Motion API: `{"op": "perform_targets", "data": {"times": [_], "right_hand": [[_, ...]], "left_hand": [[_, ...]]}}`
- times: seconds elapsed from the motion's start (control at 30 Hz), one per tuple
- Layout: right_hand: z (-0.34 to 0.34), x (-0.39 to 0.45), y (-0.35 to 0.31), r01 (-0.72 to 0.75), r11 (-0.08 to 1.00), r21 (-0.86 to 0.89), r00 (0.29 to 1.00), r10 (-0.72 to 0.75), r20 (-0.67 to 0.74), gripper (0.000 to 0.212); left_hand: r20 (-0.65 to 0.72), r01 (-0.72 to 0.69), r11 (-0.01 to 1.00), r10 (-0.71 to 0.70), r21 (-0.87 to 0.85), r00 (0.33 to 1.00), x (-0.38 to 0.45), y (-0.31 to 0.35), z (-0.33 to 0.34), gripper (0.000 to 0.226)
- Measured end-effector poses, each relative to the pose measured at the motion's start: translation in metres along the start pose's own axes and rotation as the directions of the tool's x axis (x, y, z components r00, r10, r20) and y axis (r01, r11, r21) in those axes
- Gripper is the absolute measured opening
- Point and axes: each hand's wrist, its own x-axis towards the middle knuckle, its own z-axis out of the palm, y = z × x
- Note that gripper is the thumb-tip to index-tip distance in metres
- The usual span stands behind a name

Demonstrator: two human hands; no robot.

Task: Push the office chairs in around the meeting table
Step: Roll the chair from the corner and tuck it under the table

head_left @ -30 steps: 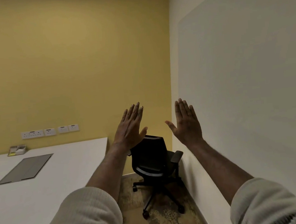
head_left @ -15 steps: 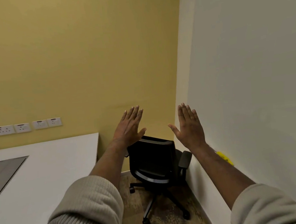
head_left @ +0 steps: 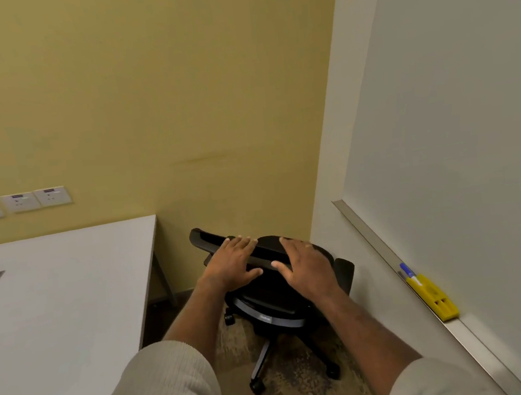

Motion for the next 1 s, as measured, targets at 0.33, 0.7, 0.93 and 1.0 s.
{"op": "perform_targets", "data": {"times": [0.33, 0.7, 0.93, 1.0], "right_hand": [[0.09, 0.058, 0.019, -0.032, 0.999, 0.041, 0.951, 0.018, 0.309, 0.04], [0.112, 0.054, 0.032, -0.083, 0.997, 0.002, 0.917, 0.076, 0.391, 0.017], [0.105, 0.043, 0.035, 0.032, 0.999, 0.022, 0.916, -0.038, 0.4, 0.012], [0.11, 0.038, 0.042, 0.018, 0.999, 0.032, 0.92, -0.029, 0.391, 0.011]], "left_hand": [[0.095, -0.045, 0.998, 0.042, 0.033, 0.995, 0.078, -0.041, 0.062, 0.054], [0.16, -0.127, 0.992, 0.126, -0.003, 0.979, 0.085, -0.034, 0.069, 0.029], [0.174, -0.017, 1.0, 0.017, -0.004, 0.985, 0.057, -0.019, 0.068, 0.027], [0.199, -0.043, 0.999, 0.043, -0.006, 0.979, 0.061, -0.011, 0.067, 0.029]]}}
